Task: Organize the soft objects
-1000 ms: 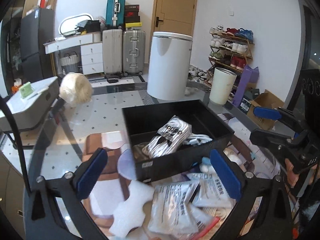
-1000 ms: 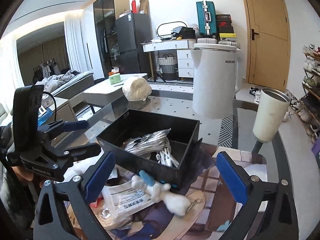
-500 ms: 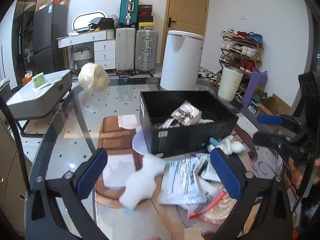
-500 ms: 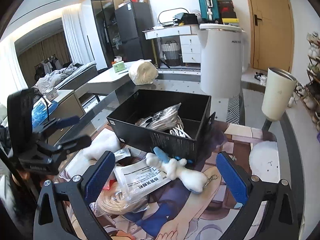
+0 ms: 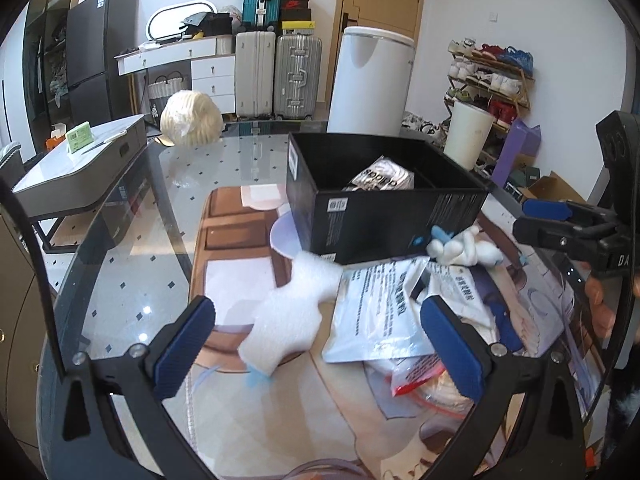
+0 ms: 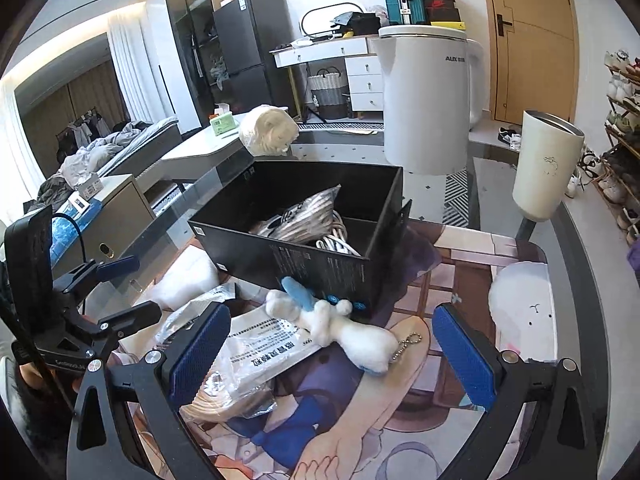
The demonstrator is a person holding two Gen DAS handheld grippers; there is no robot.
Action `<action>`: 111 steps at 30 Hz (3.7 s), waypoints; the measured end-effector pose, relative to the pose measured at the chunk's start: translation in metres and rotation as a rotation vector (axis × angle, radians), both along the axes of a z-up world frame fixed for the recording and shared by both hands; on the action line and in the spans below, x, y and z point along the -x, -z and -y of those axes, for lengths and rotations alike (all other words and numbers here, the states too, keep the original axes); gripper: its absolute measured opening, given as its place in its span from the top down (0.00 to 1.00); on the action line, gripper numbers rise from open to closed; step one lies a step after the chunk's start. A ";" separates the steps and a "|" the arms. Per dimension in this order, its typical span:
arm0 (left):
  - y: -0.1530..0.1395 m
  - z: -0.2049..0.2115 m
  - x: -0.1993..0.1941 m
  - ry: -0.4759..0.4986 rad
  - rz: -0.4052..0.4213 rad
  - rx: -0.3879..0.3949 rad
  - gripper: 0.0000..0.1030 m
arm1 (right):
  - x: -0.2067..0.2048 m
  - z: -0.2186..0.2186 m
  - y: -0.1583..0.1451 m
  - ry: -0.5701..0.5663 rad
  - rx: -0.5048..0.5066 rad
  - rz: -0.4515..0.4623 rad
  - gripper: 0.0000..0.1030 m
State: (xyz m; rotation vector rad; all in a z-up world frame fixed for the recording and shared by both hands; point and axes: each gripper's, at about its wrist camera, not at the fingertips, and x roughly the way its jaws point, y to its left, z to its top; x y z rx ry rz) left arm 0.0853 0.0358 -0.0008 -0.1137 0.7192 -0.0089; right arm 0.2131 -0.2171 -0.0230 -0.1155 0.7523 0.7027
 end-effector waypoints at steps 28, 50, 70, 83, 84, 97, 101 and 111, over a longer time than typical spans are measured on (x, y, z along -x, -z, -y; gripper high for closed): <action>0.015 -0.017 -0.001 -0.049 -0.062 0.011 0.00 | -0.019 -0.015 0.040 0.046 0.032 -0.158 0.01; 0.016 -0.019 0.000 -0.050 -0.063 -0.005 0.00 | -0.032 -0.037 0.057 0.144 0.079 -0.182 0.01; 0.015 -0.016 -0.001 -0.036 -0.060 -0.018 0.00 | -0.033 -0.037 0.054 0.178 0.113 -0.141 0.20; 0.017 -0.024 -0.001 -0.041 -0.080 0.021 0.00 | -0.026 -0.029 0.049 0.146 0.074 -0.128 0.26; 0.018 -0.025 -0.001 -0.042 -0.082 0.025 0.00 | -0.025 -0.028 0.048 0.145 0.074 -0.124 0.26; 0.026 -0.029 -0.016 -0.083 -0.144 -0.021 0.00 | -0.009 -0.018 0.031 0.103 0.037 -0.075 0.26; 0.031 -0.029 -0.022 -0.074 -0.177 -0.001 0.00 | -0.009 -0.019 0.028 0.091 0.031 -0.068 0.26; 0.036 -0.029 -0.027 -0.060 -0.192 0.002 0.09 | -0.009 -0.017 0.026 0.080 0.023 -0.056 0.26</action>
